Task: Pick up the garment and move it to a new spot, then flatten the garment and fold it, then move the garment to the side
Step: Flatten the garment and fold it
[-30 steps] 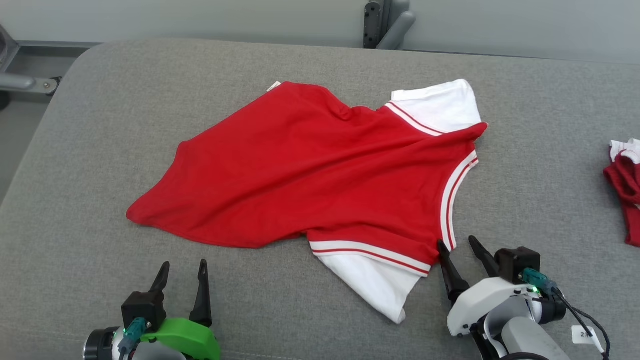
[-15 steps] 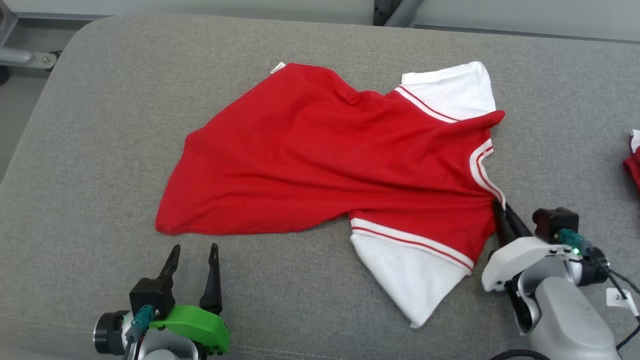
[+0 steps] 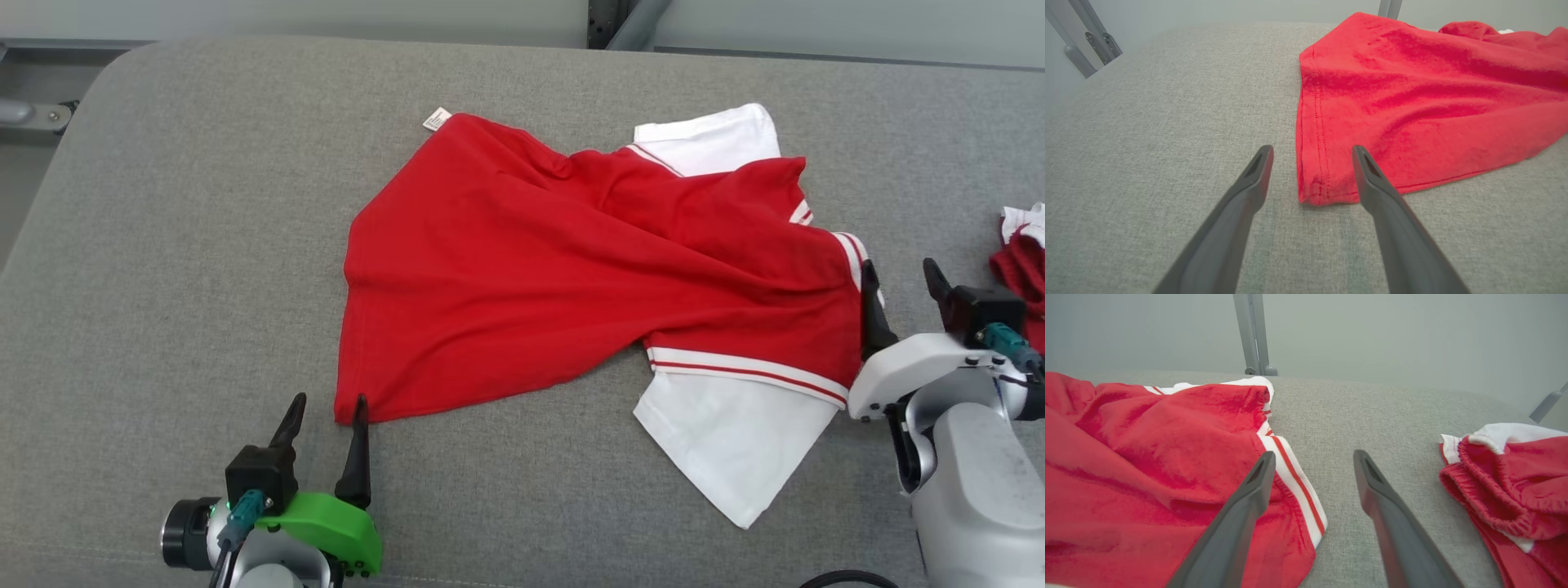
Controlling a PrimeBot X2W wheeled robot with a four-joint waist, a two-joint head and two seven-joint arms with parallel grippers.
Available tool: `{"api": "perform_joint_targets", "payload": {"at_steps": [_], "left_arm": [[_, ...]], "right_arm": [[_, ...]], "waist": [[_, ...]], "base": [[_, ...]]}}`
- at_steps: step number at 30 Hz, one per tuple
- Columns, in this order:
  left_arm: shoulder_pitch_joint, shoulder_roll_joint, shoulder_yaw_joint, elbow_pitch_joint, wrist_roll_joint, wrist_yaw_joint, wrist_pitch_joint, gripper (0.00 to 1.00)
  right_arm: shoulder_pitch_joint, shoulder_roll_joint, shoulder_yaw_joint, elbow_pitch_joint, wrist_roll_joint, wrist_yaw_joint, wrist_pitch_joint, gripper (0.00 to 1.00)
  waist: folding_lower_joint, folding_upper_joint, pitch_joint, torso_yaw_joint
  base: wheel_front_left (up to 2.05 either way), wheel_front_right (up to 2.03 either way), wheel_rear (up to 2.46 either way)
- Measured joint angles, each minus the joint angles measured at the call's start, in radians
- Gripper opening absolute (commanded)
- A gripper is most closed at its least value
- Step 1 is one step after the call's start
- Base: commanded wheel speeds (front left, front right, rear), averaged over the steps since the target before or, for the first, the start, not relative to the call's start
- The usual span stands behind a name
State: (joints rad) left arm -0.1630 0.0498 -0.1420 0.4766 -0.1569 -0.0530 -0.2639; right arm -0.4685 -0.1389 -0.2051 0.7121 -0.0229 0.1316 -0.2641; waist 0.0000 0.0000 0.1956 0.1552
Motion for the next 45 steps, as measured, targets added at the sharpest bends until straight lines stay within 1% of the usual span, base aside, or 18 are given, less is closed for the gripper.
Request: {"api": "perform_joint_targets", "payload": {"at_steps": [3, 7, 11, 13, 19, 25, 33, 39, 45], "left_arm": [[0.014, 0.0, 0.007, 0.008, -0.004, 0.002, 0.0, 1.0], [0.038, 0.0, 0.029, 0.011, -0.005, 0.009, 0.0, 1.0], [0.066, 0.0, 0.056, 0.016, 0.0, 0.01, 0.0, 1.0], [0.088, 0.0, 0.084, 0.016, 0.009, 0.011, 0.0, 1.0], [0.118, 0.0, 0.118, 0.007, 0.017, 0.011, 0.0, 1.0], [0.157, 0.0, 0.141, -0.005, 0.021, 0.007, 0.0, 1.0], [0.173, 0.0, 0.144, -0.012, 0.026, 0.0, 0.0, 1.0], [0.172, 0.0, 0.119, 0.004, 0.015, 0.0, 0.0, 1.0], [0.17, 0.0, 0.109, 0.012, 0.0, 0.002, 0.0, 1.0]], "right_arm": [[0.039, 0.033, 0.022, -0.054, 0.004, 0.0, 0.0, 1.0], [0.117, 0.064, 0.069, -0.132, 0.041, 0.0, 0.0, 1.0], [0.198, 0.078, 0.12, -0.202, 0.07, 0.0, 0.0, 1.0], [0.247, 0.085, 0.169, -0.244, 0.079, 0.0, 0.0, 1.0], [0.32, 0.088, 0.204, -0.294, 0.094, 0.0, 0.0, 1.0], [0.349, 0.089, 0.21, -0.316, 0.146, 0.0, 0.0, 1.0], [0.37, 0.088, 0.232, -0.31, 0.153, 0.0, 0.0, 1.0], [0.409, 0.091, 0.346, -0.206, 0.166, 0.0, 0.0, 1.0], [0.42, 0.09, 0.435, -0.141, 0.19, 0.0, 0.0, 1.0]], "waist": [[0.0, 0.0, -0.022, -0.012], [0.0, 0.0, -0.055, -0.037], [0.0, 0.0, -0.092, -0.067], [0.0, 0.0, -0.119, -0.092], [0.0, 0.0, -0.17, -0.138], [0.0, 0.0, -0.204, -0.164], [0.0, 0.0, -0.214, -0.177], [0.0, 0.0, -0.192, -0.167], [0.0, 0.0, -0.166, -0.164]], "base": [[0.0, 0.0, 0.0], [0.0, 0.0, 0.0], [0.0, 0.0, 0.0], [0.0, 0.0, 0.0], [0.0, 0.0, 0.0], [0.0, 0.0, 0.0], [0.0, 0.0, 0.0], [0.0, 0.0, 0.0], [0.0, 0.0, 0.0]]}}
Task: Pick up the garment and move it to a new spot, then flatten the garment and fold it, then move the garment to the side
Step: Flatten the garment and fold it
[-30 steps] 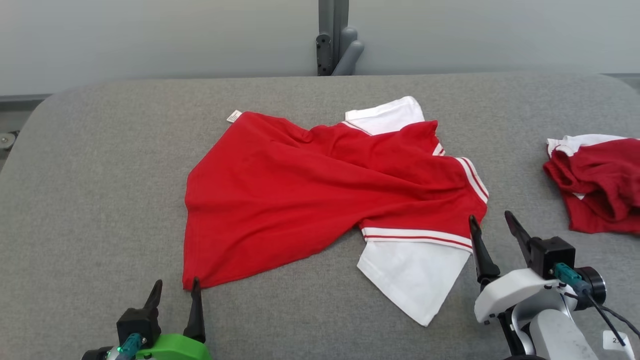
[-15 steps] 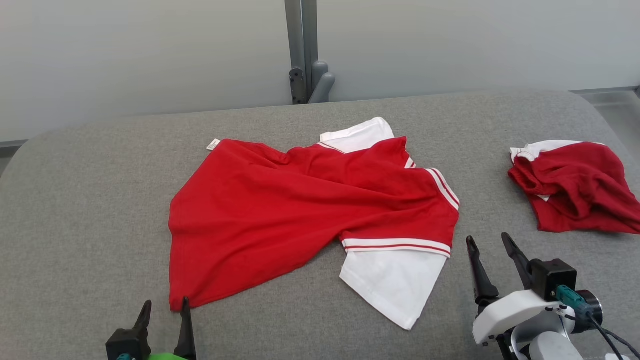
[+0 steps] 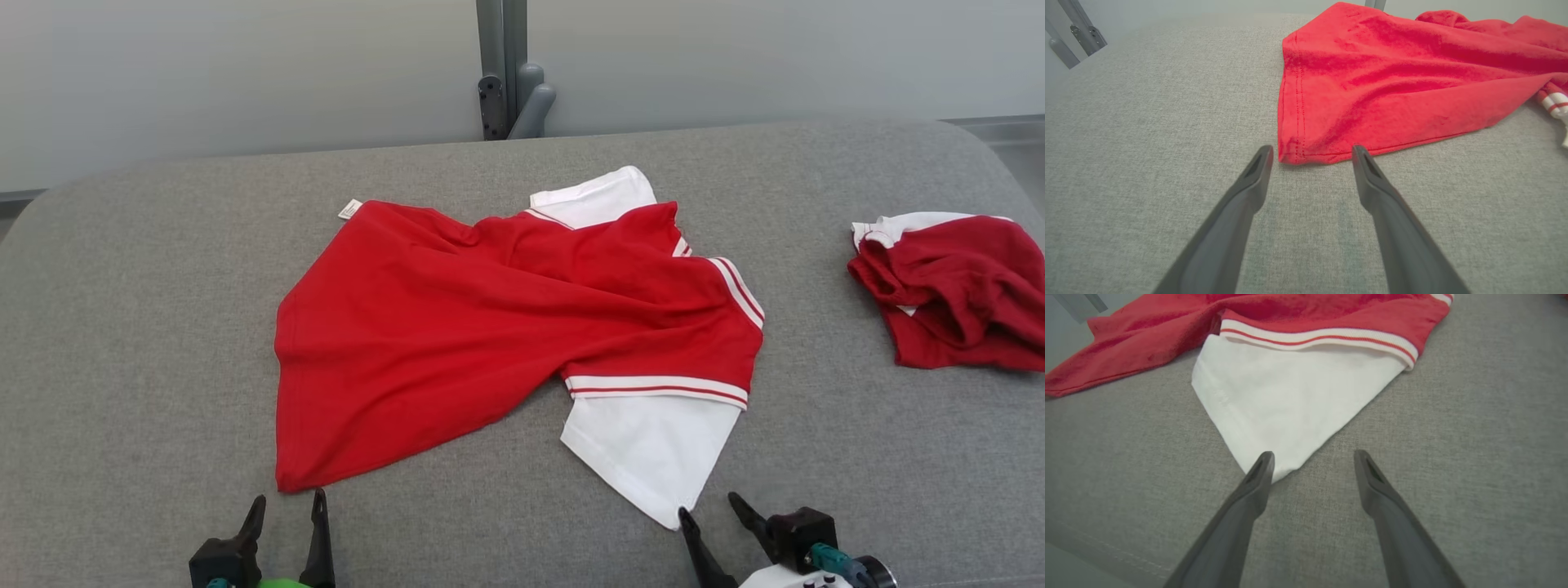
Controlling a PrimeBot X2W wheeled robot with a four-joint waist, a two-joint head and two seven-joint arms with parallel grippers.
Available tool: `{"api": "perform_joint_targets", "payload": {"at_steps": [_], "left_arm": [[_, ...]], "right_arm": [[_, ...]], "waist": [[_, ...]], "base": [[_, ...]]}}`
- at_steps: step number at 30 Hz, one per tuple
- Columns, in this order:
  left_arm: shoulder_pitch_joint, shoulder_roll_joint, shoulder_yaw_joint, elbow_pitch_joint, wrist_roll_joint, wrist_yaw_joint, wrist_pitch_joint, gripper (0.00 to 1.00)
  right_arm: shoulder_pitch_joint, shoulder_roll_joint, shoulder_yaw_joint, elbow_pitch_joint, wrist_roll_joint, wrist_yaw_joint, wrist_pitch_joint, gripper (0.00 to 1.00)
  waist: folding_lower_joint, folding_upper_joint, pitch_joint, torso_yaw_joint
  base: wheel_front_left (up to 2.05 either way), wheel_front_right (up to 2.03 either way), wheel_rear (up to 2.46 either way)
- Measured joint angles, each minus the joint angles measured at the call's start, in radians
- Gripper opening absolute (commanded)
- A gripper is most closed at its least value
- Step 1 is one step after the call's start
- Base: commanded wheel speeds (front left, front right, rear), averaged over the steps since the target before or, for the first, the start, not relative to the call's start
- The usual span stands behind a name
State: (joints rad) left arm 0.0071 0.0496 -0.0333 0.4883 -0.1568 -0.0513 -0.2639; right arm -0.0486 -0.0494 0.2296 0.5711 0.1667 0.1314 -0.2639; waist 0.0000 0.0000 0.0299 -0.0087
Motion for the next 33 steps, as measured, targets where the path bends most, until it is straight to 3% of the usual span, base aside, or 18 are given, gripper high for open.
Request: {"api": "perform_joint_targets", "payload": {"at_steps": [10, 11, 12, 13, 14, 23, 33], "left_arm": [[-0.042, 0.0, -0.013, 0.013, -0.007, 0.0, 0.0, 1.0], [-0.044, 0.0, -0.011, 0.014, -0.007, 0.0, 0.0, 1.0], [-0.046, 0.0, -0.01, 0.014, -0.007, 0.0, 0.0, 1.0], [-0.049, 0.0, -0.009, 0.014, -0.009, 0.0, 0.0, 1.0], [-0.051, 0.0, -0.007, 0.013, -0.012, 0.0, 0.0, 1.0], [-0.055, 0.0, 0.018, 0.011, -0.022, 0.0, 0.0, 1.0], [-0.09, -0.001, 0.079, 0.083, -0.138, -0.028, 0.0, 1.0]], "right_arm": [[-0.067, -0.008, 0.124, 0.101, 0.054, 0.0, -0.002, 1.0], [-0.075, -0.008, 0.133, 0.113, 0.057, 0.0, -0.003, 0.9], [-0.083, -0.008, 0.139, 0.122, 0.064, 0.0, -0.004, 0.67], [-0.089, -0.008, 0.143, 0.128, 0.068, 0.0, -0.007, 0.42], [-0.095, -0.01, 0.147, 0.133, 0.071, 0.0, -0.008, 0.0], [-0.082, -0.05, 0.106, 0.092, 0.078, 0.001, -0.002, 0.0], [-0.05, -0.077, 0.098, 0.046, 0.078, 0.001, -0.002, 0.0]], "waist": [[0.0, 0.0, 0.047, 0.01], [0.0, 0.0, 0.05, 0.012], [0.0, 0.0, 0.052, 0.013], [0.0, 0.0, 0.054, 0.013], [0.0, 0.0, 0.057, 0.014], [0.0, 0.0, 0.065, -0.006], [0.0, 0.0, 0.084, -0.052]], "base": [[0.0, 0.0, 0.0], [0.0, 0.0, 0.0], [0.0, 0.0, 0.0], [0.0, 0.0, 0.0], [0.0, 0.0, 0.0], [0.0, 0.0, 0.0], [0.0, 0.0, 0.0]]}}
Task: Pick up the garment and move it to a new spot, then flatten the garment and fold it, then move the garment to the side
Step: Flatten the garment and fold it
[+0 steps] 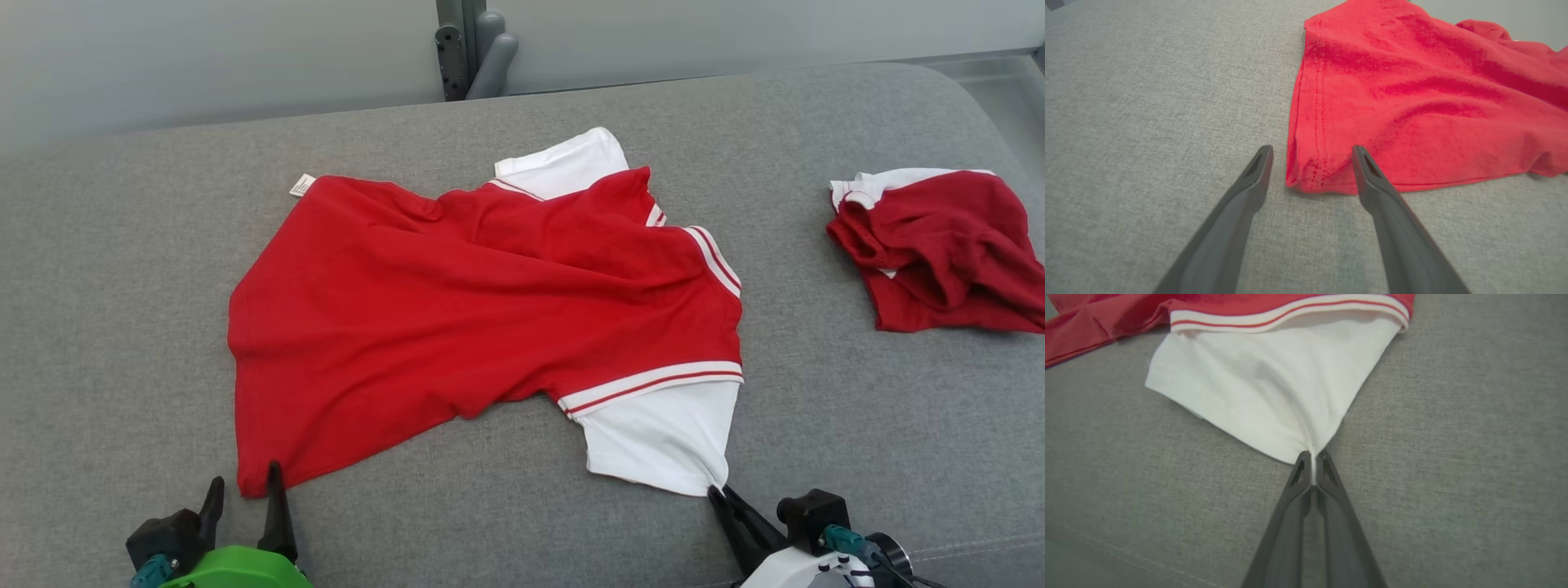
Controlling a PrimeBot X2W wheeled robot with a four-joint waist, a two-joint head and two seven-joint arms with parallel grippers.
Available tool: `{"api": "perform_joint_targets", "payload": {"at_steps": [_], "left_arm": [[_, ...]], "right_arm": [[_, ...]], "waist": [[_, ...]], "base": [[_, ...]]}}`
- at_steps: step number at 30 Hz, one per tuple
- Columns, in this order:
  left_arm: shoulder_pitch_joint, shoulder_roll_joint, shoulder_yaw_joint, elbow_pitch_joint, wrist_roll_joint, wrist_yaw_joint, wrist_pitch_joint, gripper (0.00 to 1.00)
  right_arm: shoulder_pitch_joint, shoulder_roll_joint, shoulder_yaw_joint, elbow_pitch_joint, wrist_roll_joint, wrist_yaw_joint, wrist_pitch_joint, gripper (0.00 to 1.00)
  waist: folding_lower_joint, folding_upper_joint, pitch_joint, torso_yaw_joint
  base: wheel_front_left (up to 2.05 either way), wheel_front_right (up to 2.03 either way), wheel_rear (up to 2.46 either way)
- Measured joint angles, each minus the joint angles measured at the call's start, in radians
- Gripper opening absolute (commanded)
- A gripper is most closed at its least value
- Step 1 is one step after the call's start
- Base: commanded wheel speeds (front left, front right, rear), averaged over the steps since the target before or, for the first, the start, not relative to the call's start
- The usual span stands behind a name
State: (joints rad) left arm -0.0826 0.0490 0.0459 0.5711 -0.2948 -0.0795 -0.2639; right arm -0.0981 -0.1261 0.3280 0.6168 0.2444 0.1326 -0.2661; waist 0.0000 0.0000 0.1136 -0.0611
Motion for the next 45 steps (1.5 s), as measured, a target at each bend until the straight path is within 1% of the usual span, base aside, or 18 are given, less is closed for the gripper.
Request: {"api": "perform_joint_targets", "payload": {"at_steps": [6, 10, 11, 12, 13, 14, 18, 22, 26, 27, 30, 32, 33, 34, 35, 38, 42, 45], "left_arm": [[-0.028, -0.001, 0.053, 0.065, -0.031, 0.007, 0.0, 1.0], [-0.063, 0.0, 0.072, 0.094, -0.033, -0.007, -0.001, 1.0], [-0.068, 0.0, 0.072, 0.102, -0.031, -0.01, -0.001, 0.89], [-0.073, 0.0, 0.072, 0.105, -0.03, -0.017, -0.001, 0.48], [-0.076, 0.001, 0.07, 0.109, -0.027, -0.021, -0.002, 0.2], [-0.079, 0.003, 0.066, 0.114, -0.024, -0.026, -0.002, 0.0], [-0.082, 0.004, 0.047, 0.132, -0.025, -0.038, -0.003, 0.0], [-0.06, 0.001, 0.033, 0.078, -0.026, -0.044, 0.0, 0.0], [-0.055, -0.001, 0.038, -0.024, -0.02, -0.048, 0.0, 0.0], [-0.061, 0.0, 0.04, -0.081, -0.01, -0.048, 0.0, 0.0], [-0.105, 0.013, 0.017, -0.165, -0.012, -0.05, 0.0, 0.0], [-0.147, 0.045, -0.009, -0.21, -0.019, -0.05, 0.0, 0.0], [-0.147, 0.045, -0.009, -0.21, -0.019, -0.05, 0.0, 0.0], [-0.187, 0.079, -0.029, -0.244, -0.03, -0.05, 0.0, 0.0], [-0.187, 0.079, -0.029, -0.244, -0.03, -0.05, 0.0, 0.0], [-0.265, 0.131, -0.066, -0.264, -0.061, -0.051, 0.0, 0.0], [-0.408, 0.21, -0.099, -0.26, -0.062, -0.052, 0.042, 0.0], [-0.527, 0.243, -0.128, -0.224, -0.056, -0.052, 0.095, 0.0]], "right_arm": [[-0.005, -0.009, -0.003, -0.019, -0.002, 0.0, 0.0, 0.0], [-0.012, -0.01, -0.007, -0.031, -0.005, 0.0, 0.0, 0.0], [-0.014, -0.01, -0.01, -0.035, -0.005, 0.0, 0.0, 0.0], [-0.015, -0.01, -0.013, -0.037, -0.006, 0.0, 0.0, 0.0], [-0.016, -0.01, -0.016, -0.04, -0.006, 0.0, 0.0, 0.0], [-0.017, -0.01, -0.02, -0.042, -0.006, 0.0, 0.0, 0.0], [-0.022, -0.009, -0.041, -0.056, -0.006, -0.001, 0.001, 0.0], [-0.022, -0.001, -0.077, -0.105, 0.001, -0.001, 0.002, 0.0], [-0.035, 0.008, -0.126, -0.202, 0.017, -0.001, 0.002, 0.0], [-0.052, 0.012, -0.147, -0.263, 0.021, -0.001, 0.002, 0.0], [-0.104, 0.004, -0.166, -0.361, 0.03, -0.001, 0.002, 0.0], [-0.144, -0.009, -0.179, -0.42, 0.036, -0.001, 0.002, 0.0], [-0.144, -0.009, -0.179, -0.42, 0.036, -0.001, 0.002, 0.0], [-0.186, -0.022, -0.187, -0.467, 0.042, -0.001, 0.002, 0.0], [-0.186, -0.022, -0.187, -0.467, 0.042, -0.001, 0.002, 0.0], [-0.263, -0.054, -0.196, -0.517, 0.05, -0.001, 0.002, 0.0], [-0.379, -0.095, -0.195, -0.5, 0.081, -0.001, 0.002, 0.0], [-0.493, -0.131, -0.174, -0.452, 0.102, -0.001, 0.015, 0.0]], "waist": [[0.0, 0.0, 0.021, -0.023], [0.0, 0.0, 0.039, -0.032], [0.0, 0.0, 0.044, -0.033], [0.0, 0.0, 0.048, -0.035], [0.0, 0.0, 0.051, -0.036], [0.0, 0.0, 0.054, -0.037], [0.0, 0.0, 0.05, -0.035], [0.0, 0.0, 0.026, -0.033], [0.0, 0.0, -0.01, -0.027], [0.0, 0.0, -0.031, -0.024], [0.0, 0.0, -0.061, -0.019], [0.0, 0.0, -0.078, -0.016], [0.0, 0.0, -0.078, -0.016], [0.0, 0.0, -0.091, -0.013], [0.0, 0.0, -0.091, -0.013], [0.0, 0.0, -0.09, -0.008], [0.0, 0.0, -0.061, -0.005], [0.0, 0.0, -0.021, -0.002]], "base": [[0.0, 0.0, 0.0], [0.0, 0.0, 0.0], [0.0, 0.0, 0.0], [0.0, 0.0, 0.0], [0.0, 0.0, 0.0], [0.0, 0.0, 0.0], [0.0, 0.0, 0.0], [0.0, 0.0, 0.0], [0.0, 0.0, 0.0], [0.0, 0.0, 0.0], [0.0, 0.0, 0.0], [0.0, 0.0, 0.0], [0.0, 0.0, 0.0], [0.0, 0.0, 0.0], [0.0, 0.0, 0.0], [0.0, 0.0, 0.0], [0.0, 0.0, 0.0], [0.0, 0.0, 0.0]]}}
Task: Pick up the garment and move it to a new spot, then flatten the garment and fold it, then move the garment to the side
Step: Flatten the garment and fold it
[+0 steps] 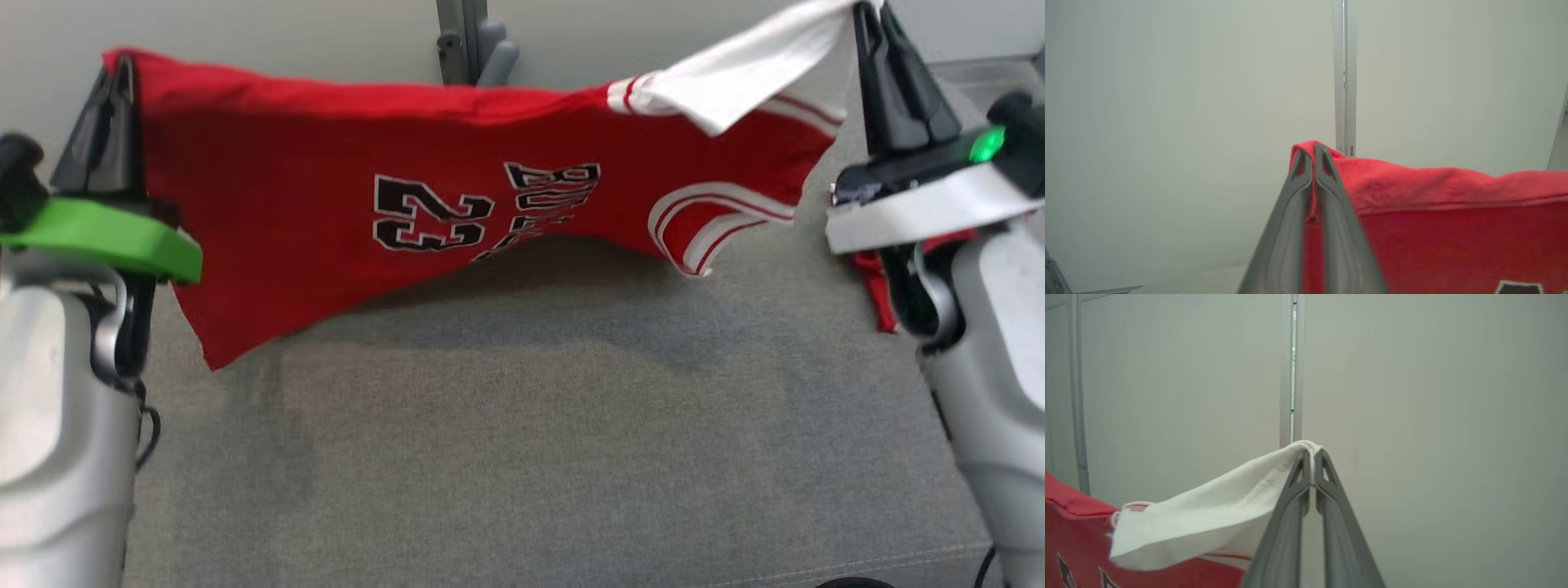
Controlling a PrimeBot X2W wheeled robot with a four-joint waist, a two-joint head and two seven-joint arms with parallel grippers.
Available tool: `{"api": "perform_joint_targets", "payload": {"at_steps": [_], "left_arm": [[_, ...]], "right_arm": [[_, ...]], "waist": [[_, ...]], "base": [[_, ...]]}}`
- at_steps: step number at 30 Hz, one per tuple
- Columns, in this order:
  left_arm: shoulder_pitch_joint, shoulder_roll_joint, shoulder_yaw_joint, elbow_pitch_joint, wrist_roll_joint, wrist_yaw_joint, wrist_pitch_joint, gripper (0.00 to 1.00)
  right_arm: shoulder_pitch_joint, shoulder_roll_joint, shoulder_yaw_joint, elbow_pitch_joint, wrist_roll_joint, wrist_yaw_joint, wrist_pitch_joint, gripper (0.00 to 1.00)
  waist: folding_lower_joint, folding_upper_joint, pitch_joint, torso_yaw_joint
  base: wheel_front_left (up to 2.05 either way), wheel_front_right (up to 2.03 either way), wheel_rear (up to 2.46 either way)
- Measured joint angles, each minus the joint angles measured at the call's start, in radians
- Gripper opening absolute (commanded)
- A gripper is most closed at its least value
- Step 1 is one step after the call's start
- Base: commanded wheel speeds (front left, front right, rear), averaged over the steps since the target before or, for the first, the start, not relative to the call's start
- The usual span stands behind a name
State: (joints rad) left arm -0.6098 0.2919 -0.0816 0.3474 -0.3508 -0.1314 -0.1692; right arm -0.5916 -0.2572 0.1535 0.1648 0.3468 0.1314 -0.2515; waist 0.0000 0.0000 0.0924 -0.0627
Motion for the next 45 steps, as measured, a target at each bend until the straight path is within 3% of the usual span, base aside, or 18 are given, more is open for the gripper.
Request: {"api": "perform_joint_targets", "payload": {"at_steps": [6, 10, 15, 21, 26, 32, 37, 45], "left_arm": [[-0.325, 0.046, -0.066, 0.105, 0.05, -0.001, 0.044, 0.0], [-0.593, 0.077, -0.071, 0.199, 0.091, 0.002, 0.017, 0.0], [-0.884, 0.101, -0.109, 0.306, 0.176, 0.012, -0.056, 0.0], [-1.013, 0.081, -0.135, 0.372, 0.208, 0.017, -0.09, 0.0], [-0.924, 0.079, -0.105, 0.407, 0.175, 0.014, -0.093, 0.0], [-0.59, 0.02, -0.02, 0.41, 0.116, 0.018, -0.093, 0.0], [-0.279, -0.046, 0.048, 0.4, 0.092, 0.015, -0.093, 0.0], [0.053, -0.114, 0.16, 0.382, 0.066, 0.003, -0.096, 0.0]], "right_arm": [[-0.371, -0.09, 0.033, 0.174, -0.049, 0.0, 0.07, 0.0], [-0.709, -0.092, -0.028, 0.324, -0.082, 0.0, 0.105, 0.0], [-1.055, -0.105, -0.059, 0.426, -0.246, 0.0, 0.058, 0.0], [-1.202, -0.08, -0.151, 0.503, -0.361, 0.0, -0.005, 0.0], [-1.087, -0.046, -0.113, 0.507, -0.324, 0.0, -0.01, 0.0], [-0.682, -0.066, -0.033, 0.333, -0.163, 0.0, -0.011, 0.0], [-0.293, -0.102, 0.021, 0.191, -0.084, 0.001, -0.011, 0.0], [0.103, -0.06, 0.032, 0.208, 0.005, 0.001, -0.011, 0.0]], "waist": [[0.0, 0.0, 0.126, 0.007], [0.0001, 0.0, 0.231, 0.015], [0.0002, 0.0, 0.353, 0.025], [0.0002, 0.0, 0.459, 0.034], [0.0002, 0.0, 0.525, 0.033], [0.0002, 0.0, 0.548, 0.022], [0.0001, 0.0, 0.505, 0.017], [-0.0001, 0.0, 0.352, 0.005]], "base": [[0.0, 0.0, 0.0], [0.0, 0.0, 0.0], [0.0, 0.0, 0.0], [0.0, 0.0, 0.0], [0.0, 0.0, 0.0], [0.0, 0.0, 0.0], [0.0, 0.0, 0.0], [0.0, 0.0, 0.0]]}}
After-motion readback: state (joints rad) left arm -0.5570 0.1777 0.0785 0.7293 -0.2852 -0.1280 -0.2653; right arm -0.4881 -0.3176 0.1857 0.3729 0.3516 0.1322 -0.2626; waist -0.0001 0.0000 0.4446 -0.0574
